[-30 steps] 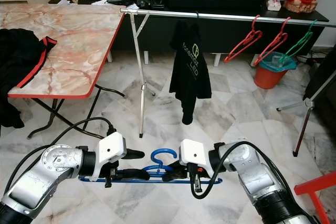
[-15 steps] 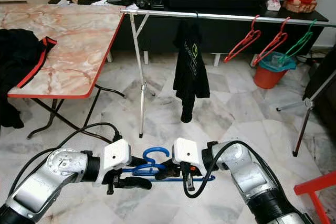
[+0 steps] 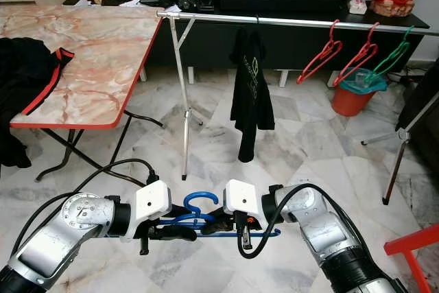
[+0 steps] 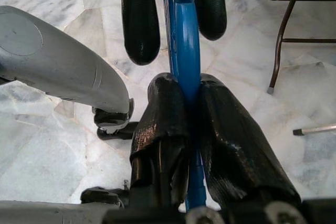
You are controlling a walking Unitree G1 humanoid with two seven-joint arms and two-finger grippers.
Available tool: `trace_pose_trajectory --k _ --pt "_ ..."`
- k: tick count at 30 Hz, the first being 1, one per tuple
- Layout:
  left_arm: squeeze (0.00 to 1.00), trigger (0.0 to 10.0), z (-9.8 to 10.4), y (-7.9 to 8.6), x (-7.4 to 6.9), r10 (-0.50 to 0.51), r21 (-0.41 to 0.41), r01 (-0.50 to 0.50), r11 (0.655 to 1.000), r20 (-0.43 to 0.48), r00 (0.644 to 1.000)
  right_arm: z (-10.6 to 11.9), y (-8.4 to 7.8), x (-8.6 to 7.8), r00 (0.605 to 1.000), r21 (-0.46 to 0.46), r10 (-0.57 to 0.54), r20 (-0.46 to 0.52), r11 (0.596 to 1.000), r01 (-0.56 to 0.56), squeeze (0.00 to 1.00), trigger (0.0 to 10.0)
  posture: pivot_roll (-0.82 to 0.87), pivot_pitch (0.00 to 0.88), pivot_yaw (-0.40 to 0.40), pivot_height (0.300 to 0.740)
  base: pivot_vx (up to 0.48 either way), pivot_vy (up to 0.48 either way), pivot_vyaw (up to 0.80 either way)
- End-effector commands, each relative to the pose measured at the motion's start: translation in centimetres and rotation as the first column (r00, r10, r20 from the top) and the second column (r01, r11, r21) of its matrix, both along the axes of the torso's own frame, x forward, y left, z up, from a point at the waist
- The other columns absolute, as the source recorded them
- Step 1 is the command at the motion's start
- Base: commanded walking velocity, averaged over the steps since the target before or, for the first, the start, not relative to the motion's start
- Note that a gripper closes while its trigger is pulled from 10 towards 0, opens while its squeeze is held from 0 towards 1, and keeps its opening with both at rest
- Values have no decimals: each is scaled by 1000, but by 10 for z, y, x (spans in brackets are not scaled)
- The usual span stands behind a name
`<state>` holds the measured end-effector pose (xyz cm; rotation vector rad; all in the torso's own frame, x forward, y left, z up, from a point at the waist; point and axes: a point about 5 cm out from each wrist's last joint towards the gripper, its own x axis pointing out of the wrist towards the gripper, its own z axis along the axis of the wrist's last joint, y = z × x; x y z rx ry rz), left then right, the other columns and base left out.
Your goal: Hang hanger
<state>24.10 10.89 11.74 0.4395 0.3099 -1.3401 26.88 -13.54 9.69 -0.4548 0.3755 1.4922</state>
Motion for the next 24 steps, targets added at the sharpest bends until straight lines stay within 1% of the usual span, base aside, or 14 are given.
trace_pose_trajectory --k 1,14,20,21,22,24 --pt "0 0 -1 1 0 -8 26 8 1000 6 1000 8 2 3 1000 25 12 22 1000 -13 0 10000 54 0 -31 740 0 0 0" --pt "0 0 -4 6 -2 -21 55 21 998 -4 1000 7 3 4 1000 32 10 18 999 -10 0 10000 53 0 -31 740 0 0 0" --pt "0 0 -4 6 -3 -34 57 35 998 -9 999 6 3 4 1000 33 11 7 999 -11 12 10000 53 0 -31 740 0 0 0" --pt "0 0 -4 6 -3 -36 57 36 998 -9 999 6 3 4 1000 40 9 1 999 -9 875 10000 53 0 -31 740 0 0 0" --pt "0 0 -4 6 -3 -37 57 37 998 -8 999 6 3 3 1000 49 10 -6 999 -10 1000 10000 53 0 -32 740 0 0 0" --pt "0 0 -4 6 -3 -39 57 39 998 -7 999 7 3 2 1000 58 19 -12 998 -18 1000 10000 53 0 -32 740 0 0 0"
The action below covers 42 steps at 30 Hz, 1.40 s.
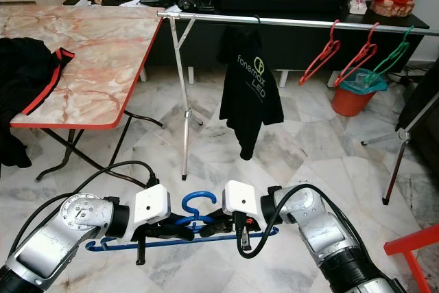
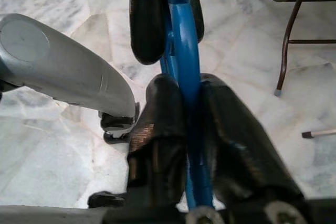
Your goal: Hang hanger
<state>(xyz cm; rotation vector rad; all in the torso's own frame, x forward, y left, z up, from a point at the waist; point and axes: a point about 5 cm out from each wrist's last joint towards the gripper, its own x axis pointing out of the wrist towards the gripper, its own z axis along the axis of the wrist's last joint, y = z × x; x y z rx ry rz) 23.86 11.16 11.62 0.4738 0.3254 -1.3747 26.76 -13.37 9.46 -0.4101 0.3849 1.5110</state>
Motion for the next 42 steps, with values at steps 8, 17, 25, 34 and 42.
trace_pose_trajectory --k 8,17,25,34,42 --pt "0 0 -11 13 -1 2 64 -2 998 -5 1000 7 -2 1 1000 28 21 10 999 -22 1000 10000 52 0 -31 740 0 0 0" --pt "0 0 -29 40 -3 47 151 -46 988 -3 999 -4 -14 1 1000 -54 -2 -13 999 1 1000 10000 52 0 -31 740 0 0 0" --pt "0 9725 -56 68 12 303 190 -311 931 68 950 -30 -40 41 869 -181 -441 223 858 482 0 10000 49 0 -33 740 0 0 0" --pt "0 10000 -133 102 -11 691 321 -657 682 13 723 -80 -70 38 290 -133 -954 78 279 951 0 10000 41 0 -37 740 0 0 0" --pt "0 10000 -185 112 -55 941 414 -847 333 -83 329 -146 -55 -28 -65 -344 -988 -141 -13 939 0 10000 32 0 -42 740 0 0 0"
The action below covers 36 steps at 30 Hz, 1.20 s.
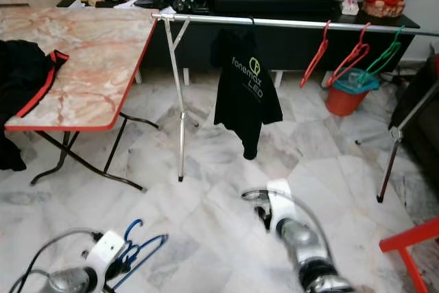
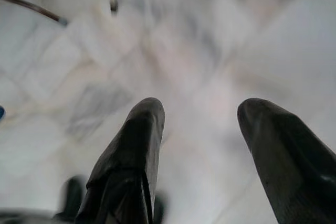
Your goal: Hang hanger
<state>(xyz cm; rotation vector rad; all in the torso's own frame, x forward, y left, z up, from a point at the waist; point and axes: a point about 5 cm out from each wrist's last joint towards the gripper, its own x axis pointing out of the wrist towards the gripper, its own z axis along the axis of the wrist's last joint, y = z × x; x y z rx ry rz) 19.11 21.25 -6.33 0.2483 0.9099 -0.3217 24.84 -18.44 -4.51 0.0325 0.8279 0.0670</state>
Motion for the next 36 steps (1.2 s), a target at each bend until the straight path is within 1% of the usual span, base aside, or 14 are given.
trace_pose_trajectory --k 1,2,3,5,6,7,10,13,16,18,23,26,30,36 --pt "0 10000 -7 11 -10 129 17 -129 992 -10 992 -10 -3 -13 988 81 -143 -54 986 147 0 10000 28 0 -41 740 0 0 0" --pt "0 10000 -11 11 -16 180 11 -180 984 -28 983 -16 -3 -23 985 57 -148 -85 987 153 0 10000 26 0 -43 740 0 0 0" --pt "0 10000 -17 11 -25 253 2 -253 967 -55 966 -27 -3 -40 979 19 -145 -140 989 149 0 10000 27 0 -45 740 0 0 0" --pt "0 10000 -20 10 -32 286 -2 -286 958 -64 956 -34 -3 -54 970 2 -155 -189 987 159 0 10000 27 0 -43 740 0 0 0" --pt "0 10000 -23 8 -36 307 -5 -308 951 -63 950 -40 -4 -64 953 1 -205 -221 978 210 0 10000 27 0 -43 740 0 0 0" --pt "0 10000 -23 8 -36 307 -5 -308 951 -63 950 -40 -4 -64 953 1 -205 -221 978 210 0 10000 27 0 -43 740 0 0 0" --pt "0 10000 -27 6 -42 310 4 -311 951 -93 946 -46 -6 -78 943 7 -235 -236 970 243 0 10000 18 0 -36 740 0 0 0" --pt "0 10000 -28 7 -44 337 2 -339 941 -94 937 -47 -6 -82 939 5 -248 -239 967 257 0 10000 6 0 -28 740 0 0 0" --pt "0 10000 -28 8 -44 346 9 -347 938 -89 934 -48 -5 -83 942 -8 -223 -250 974 228 0 10000 4 0 -23 740 320 0 0" --pt "0 10000 -28 8 -43 340 10 -340 940 -88 936 -48 -3 -82 939 -12 -231 -253 972 236 0 10000 5 0 -21 740 352 0 0" --pt "0 10000 -27 9 -41 329 18 -329 944 -84 941 -47 2 -79 947 -3 -204 -250 978 209 0 10000 8 0 -17 740 352 0 -741" --pt "0 10000 -27 10 -41 324 26 -323 946 -87 942 -47 2 -79 950 -11 -198 -243 980 201 0 10000 11 0 -17 740 352 0 0" --pt "0 10000 -28 9 -42 305 30 -304 952 -100 947 -48 2 -82 945 10 -226 -237 972 235 0 10000 14 0 -16 740 361 0 0" --pt "0 10000 -29 8 -45 309 30 -308 951 -109 945 -45 2 -73 949 -8 -204 -242 978 208 0 10000 20 0 -16 740 368 0 -104"
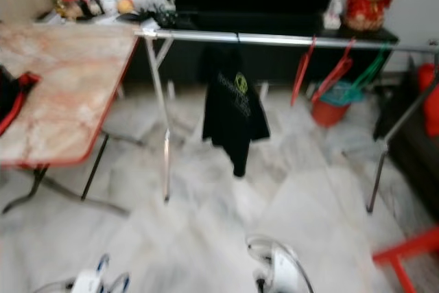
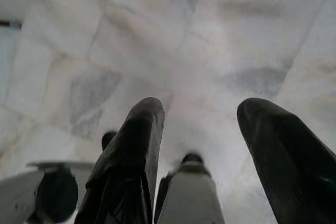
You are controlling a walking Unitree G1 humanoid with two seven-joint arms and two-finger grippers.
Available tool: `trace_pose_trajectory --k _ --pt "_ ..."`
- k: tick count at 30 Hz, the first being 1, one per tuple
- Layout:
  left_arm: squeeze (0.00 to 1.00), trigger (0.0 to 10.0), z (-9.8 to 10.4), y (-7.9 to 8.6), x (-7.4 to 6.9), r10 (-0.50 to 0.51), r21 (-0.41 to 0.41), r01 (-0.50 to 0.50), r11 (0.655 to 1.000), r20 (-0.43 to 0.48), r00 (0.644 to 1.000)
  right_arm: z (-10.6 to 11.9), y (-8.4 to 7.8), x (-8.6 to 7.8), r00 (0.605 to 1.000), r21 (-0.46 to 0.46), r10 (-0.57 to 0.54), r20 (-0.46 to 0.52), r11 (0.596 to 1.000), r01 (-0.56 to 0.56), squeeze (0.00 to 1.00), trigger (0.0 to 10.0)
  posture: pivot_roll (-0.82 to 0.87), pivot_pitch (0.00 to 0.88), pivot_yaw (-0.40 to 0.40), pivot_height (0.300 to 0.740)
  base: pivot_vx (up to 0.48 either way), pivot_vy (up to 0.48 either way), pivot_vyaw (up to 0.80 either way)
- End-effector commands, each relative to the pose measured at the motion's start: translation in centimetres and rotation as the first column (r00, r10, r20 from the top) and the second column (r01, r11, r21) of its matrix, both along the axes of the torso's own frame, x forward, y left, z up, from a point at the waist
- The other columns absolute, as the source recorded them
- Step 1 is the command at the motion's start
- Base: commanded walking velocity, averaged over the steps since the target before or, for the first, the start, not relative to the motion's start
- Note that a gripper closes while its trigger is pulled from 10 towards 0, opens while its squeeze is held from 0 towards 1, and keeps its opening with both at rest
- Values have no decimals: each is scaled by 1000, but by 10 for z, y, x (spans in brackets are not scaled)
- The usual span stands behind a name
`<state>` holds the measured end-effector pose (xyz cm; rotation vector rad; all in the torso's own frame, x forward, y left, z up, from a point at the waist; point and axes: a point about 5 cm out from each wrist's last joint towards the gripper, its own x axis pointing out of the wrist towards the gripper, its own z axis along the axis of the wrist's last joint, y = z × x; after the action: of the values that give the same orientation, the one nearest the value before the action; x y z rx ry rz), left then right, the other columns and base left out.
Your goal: Hang hanger
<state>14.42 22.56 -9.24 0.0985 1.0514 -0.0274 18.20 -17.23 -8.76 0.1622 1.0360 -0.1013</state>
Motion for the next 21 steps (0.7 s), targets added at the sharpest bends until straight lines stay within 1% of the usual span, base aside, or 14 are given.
trace_pose_trajectory --k 1,4,7,8,11,14,18,21 --pt "0 10000 0 -5 2 -8 -7 8 1000 4 1000 -2 -10 -6 999 -20 -19 -32 1000 18 0 10000 20 0 -16 740 368 0 -788" --pt "0 10000 0 -5 2 -10 -8 10 1000 4 1000 -1 -11 -3 1000 -26 -7 -27 1000 6 0 10000 18 0 -16 740 371 0 -744" --pt "0 10000 0 -6 2 -4 -12 4 1000 7 1000 -2 -9 -6 999 -20 -9 -31 1000 8 0 10000 18 0 -16 740 371 0 -581" --pt "0 10000 0 -6 3 3 -23 -3 1000 16 1000 -2 -9 -6 1000 -20 -6 -31 1000 5 0 10000 18 0 -17 740 371 0 -538" --pt "0 10000 1 -8 7 -2 -22 3 1000 31 1000 -3 -9 -8 999 -19 -7 -40 1000 6 0 10000 18 0 -17 740 371 0 -527" --pt "0 10000 3 -10 13 -7 -26 8 1000 46 999 -3 -10 -8 999 -21 -7 -42 1000 6 0 10000 22 0 -19 740 371 0 0" --pt "0 10000 4 -11 15 -11 -28 13 1000 48 999 -3 -10 -8 999 -23 -3 -39 1000 3 0 10000 18 0 -15 740 374 0 0" --pt "0 10000 5 -13 18 -20 -31 22 999 53 998 -2 -11 -7 999 -20 -29 -26 999 28 0 10000 18 0 -15 740 371 0 0"
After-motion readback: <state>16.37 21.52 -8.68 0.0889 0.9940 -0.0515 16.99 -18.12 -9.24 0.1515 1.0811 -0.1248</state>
